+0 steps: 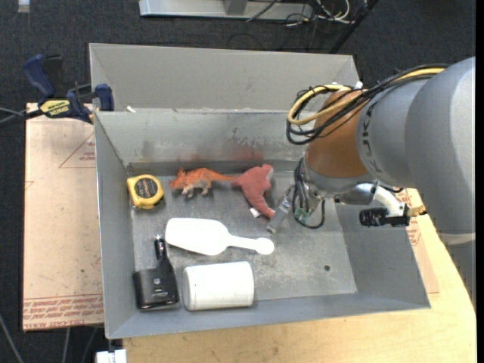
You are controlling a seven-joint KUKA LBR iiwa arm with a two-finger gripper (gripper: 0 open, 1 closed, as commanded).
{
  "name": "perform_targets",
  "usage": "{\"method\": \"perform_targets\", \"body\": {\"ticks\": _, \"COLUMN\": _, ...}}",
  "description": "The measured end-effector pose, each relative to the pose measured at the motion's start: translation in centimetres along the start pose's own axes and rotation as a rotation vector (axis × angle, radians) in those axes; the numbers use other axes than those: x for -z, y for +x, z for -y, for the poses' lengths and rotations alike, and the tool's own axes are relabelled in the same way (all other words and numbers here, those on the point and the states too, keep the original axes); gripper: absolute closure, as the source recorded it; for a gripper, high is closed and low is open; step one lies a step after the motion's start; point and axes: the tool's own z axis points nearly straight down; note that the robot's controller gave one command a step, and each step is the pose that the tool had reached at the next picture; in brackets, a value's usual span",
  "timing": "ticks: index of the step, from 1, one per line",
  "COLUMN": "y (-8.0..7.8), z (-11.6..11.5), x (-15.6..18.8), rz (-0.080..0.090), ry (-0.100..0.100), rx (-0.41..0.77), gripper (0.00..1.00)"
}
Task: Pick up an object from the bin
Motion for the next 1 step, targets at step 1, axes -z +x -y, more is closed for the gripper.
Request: {"method": "perform_targets", "body": {"ticks": 1, "y": 0.07, "z": 0.06, "x": 0.37, "rz": -0.001, "ry": 0.001, "rx": 0.0, "gripper": 1.0}}
